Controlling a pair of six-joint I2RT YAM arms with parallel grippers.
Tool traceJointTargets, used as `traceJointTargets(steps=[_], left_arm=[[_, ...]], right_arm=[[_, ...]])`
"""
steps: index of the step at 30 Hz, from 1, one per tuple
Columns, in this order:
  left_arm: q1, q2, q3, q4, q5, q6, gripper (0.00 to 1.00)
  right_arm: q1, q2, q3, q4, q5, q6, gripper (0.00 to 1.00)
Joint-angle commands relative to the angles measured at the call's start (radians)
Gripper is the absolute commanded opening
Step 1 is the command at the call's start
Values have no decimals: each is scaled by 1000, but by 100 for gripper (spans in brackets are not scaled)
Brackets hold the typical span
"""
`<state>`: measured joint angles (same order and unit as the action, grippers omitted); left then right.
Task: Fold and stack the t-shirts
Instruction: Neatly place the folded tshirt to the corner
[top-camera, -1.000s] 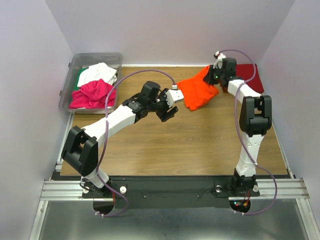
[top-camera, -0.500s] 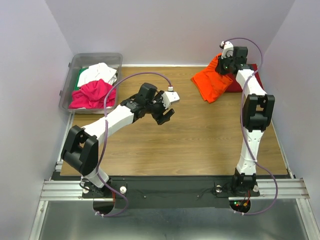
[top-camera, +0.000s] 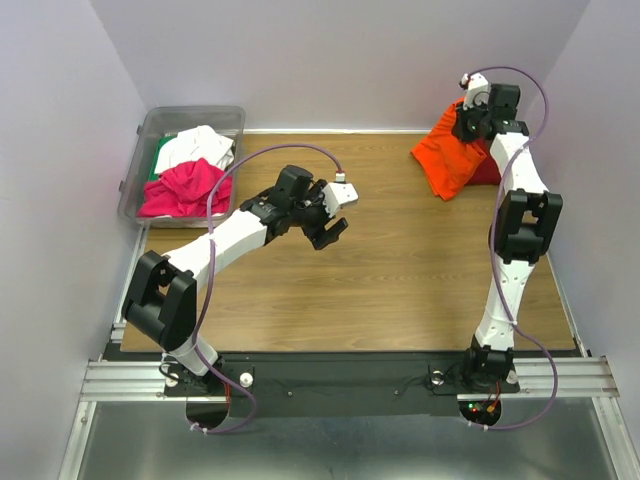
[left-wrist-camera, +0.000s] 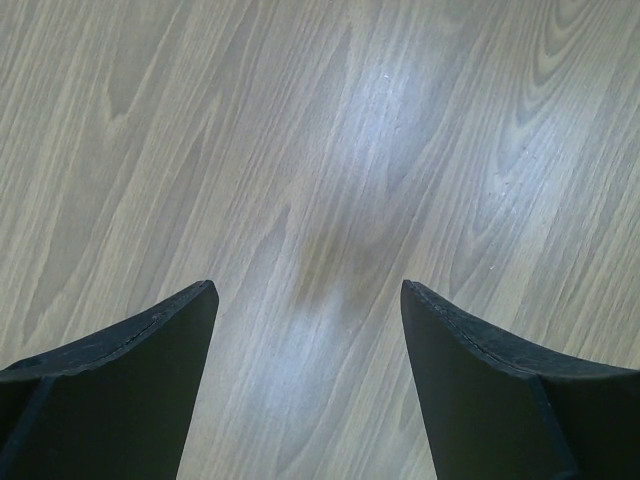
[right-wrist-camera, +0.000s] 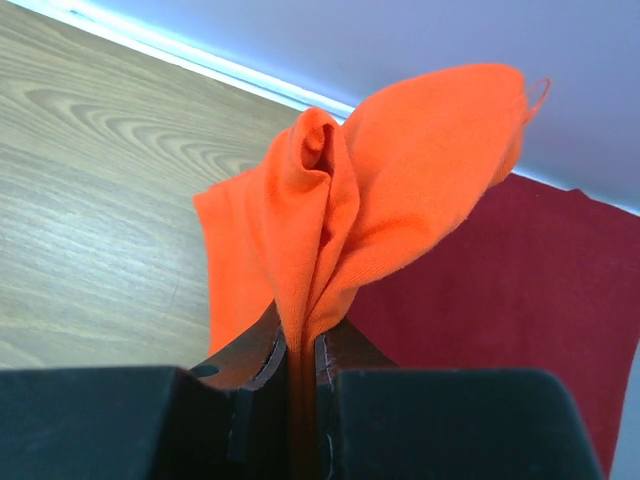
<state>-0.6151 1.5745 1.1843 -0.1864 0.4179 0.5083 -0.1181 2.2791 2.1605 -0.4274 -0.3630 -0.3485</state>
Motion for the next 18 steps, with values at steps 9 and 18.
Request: traceJointTargets(steps=[9,18], left_arm=[[8,-45,14,5,13,13,86],[14,-42,12,-2,4,21,86]], right_arm=[[-35,-55,194,13,-50,65,0],[-61,3,236,13,-42,68,1]])
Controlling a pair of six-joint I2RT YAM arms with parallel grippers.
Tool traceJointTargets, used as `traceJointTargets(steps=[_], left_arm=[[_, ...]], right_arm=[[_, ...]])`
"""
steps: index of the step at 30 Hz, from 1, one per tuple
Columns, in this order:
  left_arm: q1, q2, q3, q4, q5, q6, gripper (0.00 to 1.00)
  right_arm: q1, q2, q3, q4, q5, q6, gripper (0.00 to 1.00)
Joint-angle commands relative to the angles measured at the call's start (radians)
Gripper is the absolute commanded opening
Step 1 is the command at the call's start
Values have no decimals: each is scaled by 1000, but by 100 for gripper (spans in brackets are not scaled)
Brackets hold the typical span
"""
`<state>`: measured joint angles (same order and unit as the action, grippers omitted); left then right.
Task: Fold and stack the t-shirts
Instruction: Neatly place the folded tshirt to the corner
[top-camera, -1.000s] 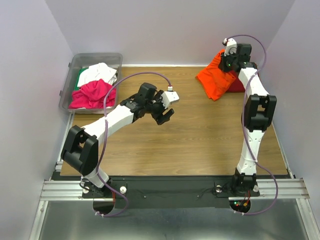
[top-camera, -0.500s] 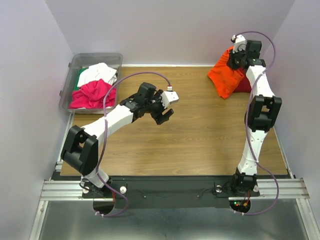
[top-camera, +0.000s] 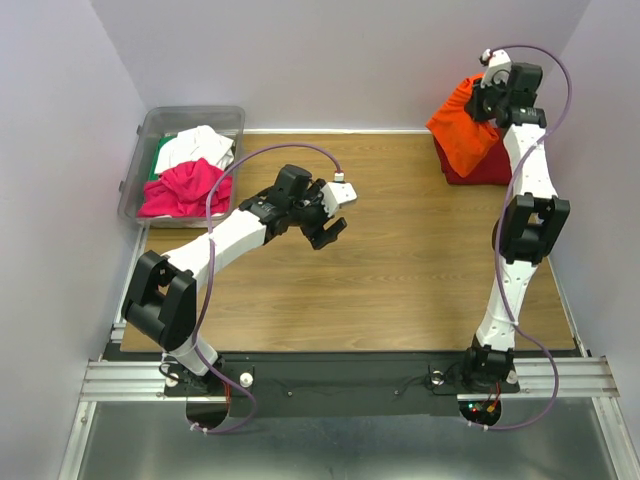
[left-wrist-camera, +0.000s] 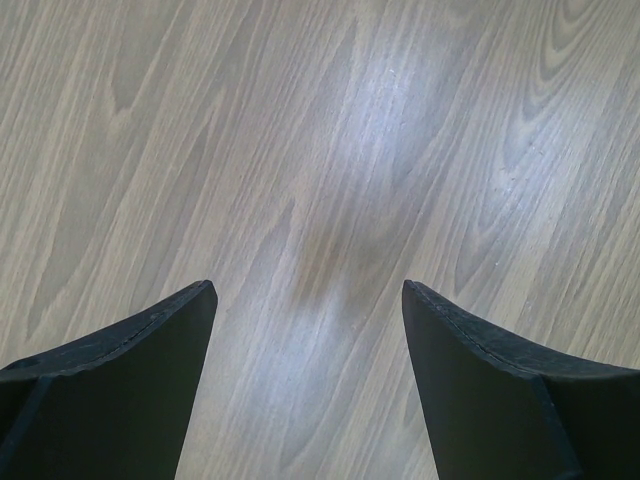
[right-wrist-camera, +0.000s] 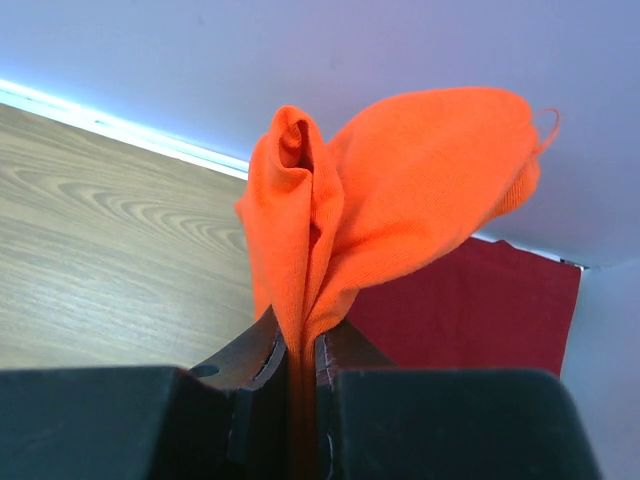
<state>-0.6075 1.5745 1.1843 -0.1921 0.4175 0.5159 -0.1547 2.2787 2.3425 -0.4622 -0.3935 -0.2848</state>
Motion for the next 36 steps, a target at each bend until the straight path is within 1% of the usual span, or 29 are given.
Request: traceJointTargets(steps=[1,8,18,24,36], left_arm=[[5,-41,12,2,6,13,87],[9,-11,32,-13,7,18,87],[14,-8,46,-12,21,12,87],[17,-34,23,-7,21,18,87],[26,-51,-3,6,27,19,88]], right_arm=[[-29,8,54,48,-11,3,1],[-69,65,69,48,-16,24,1],[-71,36,97,48,-65,102,1],[-54,-1,87,48,-91,165,1],[-6,-18,97,46,-119,254,1]])
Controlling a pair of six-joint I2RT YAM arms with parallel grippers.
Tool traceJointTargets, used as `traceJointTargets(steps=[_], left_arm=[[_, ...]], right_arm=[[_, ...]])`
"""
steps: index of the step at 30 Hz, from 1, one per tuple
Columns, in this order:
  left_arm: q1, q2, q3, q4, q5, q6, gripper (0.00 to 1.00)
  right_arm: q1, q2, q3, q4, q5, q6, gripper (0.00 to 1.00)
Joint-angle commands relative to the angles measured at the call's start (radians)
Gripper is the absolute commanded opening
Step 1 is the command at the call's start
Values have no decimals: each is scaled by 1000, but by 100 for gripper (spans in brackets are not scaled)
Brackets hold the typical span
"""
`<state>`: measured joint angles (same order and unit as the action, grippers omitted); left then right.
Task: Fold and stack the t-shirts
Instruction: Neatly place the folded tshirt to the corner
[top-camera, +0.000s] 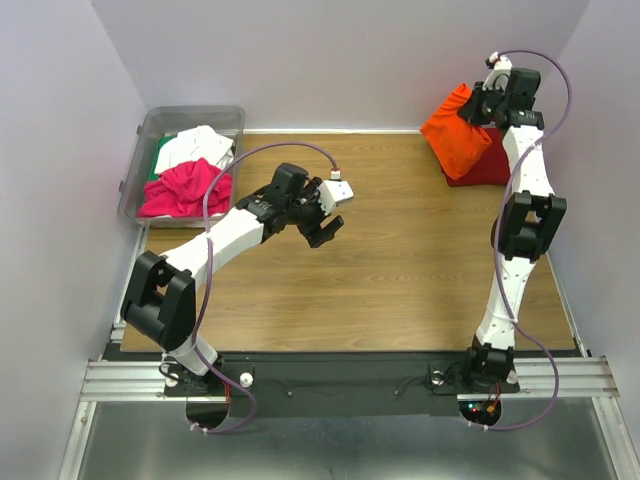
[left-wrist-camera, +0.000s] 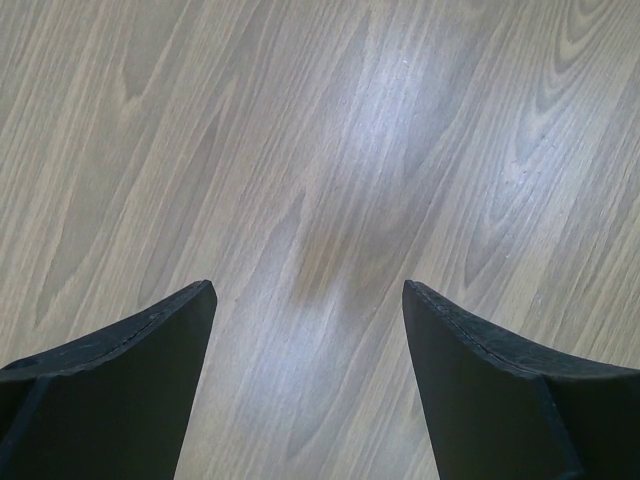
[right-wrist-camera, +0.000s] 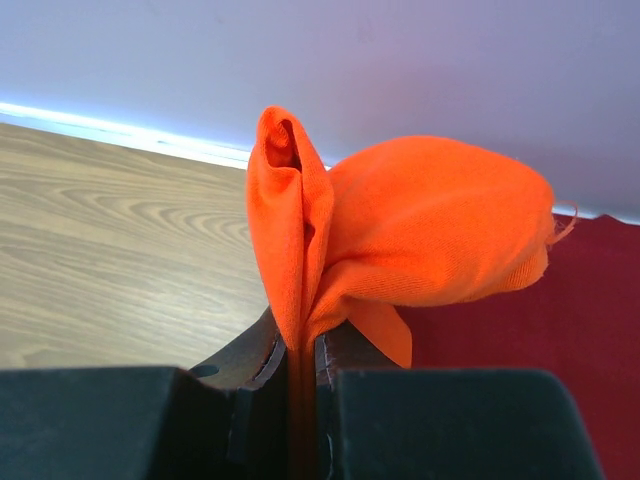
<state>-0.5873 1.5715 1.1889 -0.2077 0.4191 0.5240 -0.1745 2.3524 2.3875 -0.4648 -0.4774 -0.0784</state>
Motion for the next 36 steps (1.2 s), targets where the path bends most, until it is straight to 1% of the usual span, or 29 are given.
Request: traceJointTargets(steps=[1,6,10,19,36], left_arm=[[7,-45,-6,22,27,11,87],[9,-33,-2,25,33,11,87],[10,-22,-2,27,35,10,87],[20,-7,-3,21,33,19,88],[21,41,26,5,52,7,88]], right_arm=[[15,-91,52,51,-38,54,1],[17,-81,59,51,-41,72,1],[17,-56,56,52,-12,48,1],[-3,22,68,54,37,-53,1],[-74,97,90,58,66,-214,1]])
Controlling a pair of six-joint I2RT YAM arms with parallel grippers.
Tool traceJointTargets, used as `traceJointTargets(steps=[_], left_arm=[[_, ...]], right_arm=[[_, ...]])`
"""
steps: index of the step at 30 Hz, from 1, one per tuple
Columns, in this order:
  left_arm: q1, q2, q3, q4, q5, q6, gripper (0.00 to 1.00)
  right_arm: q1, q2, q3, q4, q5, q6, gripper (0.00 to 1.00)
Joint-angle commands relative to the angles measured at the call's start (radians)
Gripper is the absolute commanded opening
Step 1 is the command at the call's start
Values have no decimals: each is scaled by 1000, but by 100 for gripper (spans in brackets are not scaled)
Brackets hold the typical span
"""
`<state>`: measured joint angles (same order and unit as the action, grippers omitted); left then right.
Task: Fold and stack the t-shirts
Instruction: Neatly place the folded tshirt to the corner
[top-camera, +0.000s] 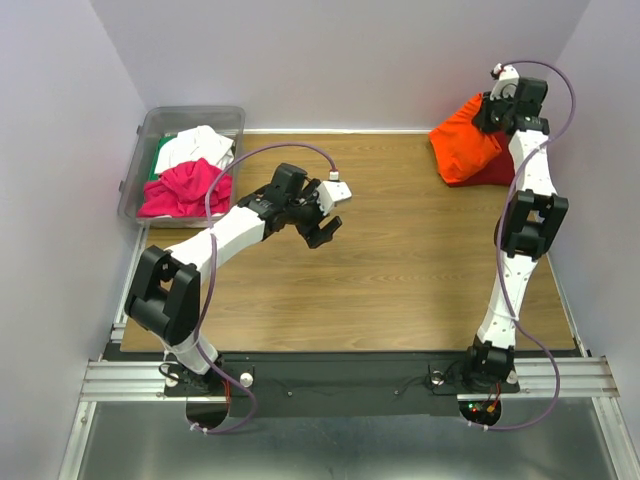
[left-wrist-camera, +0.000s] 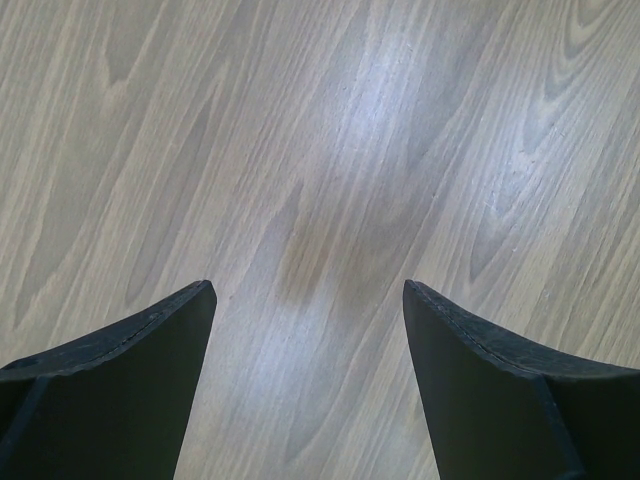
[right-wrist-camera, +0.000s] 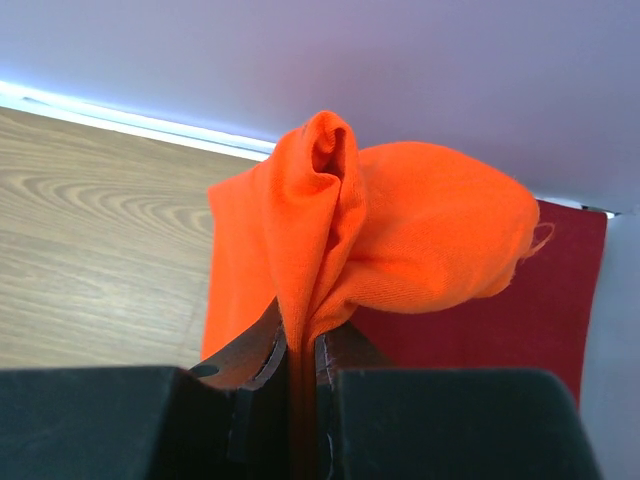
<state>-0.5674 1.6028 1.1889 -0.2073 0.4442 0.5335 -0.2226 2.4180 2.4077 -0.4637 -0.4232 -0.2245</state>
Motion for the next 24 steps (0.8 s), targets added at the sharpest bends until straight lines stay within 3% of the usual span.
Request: traceJointTargets(steps=[1,21,24], left_arm=[[1,11,29,2,28,-3,88],[1,72,81,-83,57,3,88],[4,94,109,-102,62,2,88]], right_arm=[[-30,38,74,57,12,-75,1],[-104,150,85,129,47,-219,1],[-104,162,71,160,102,-262,9]])
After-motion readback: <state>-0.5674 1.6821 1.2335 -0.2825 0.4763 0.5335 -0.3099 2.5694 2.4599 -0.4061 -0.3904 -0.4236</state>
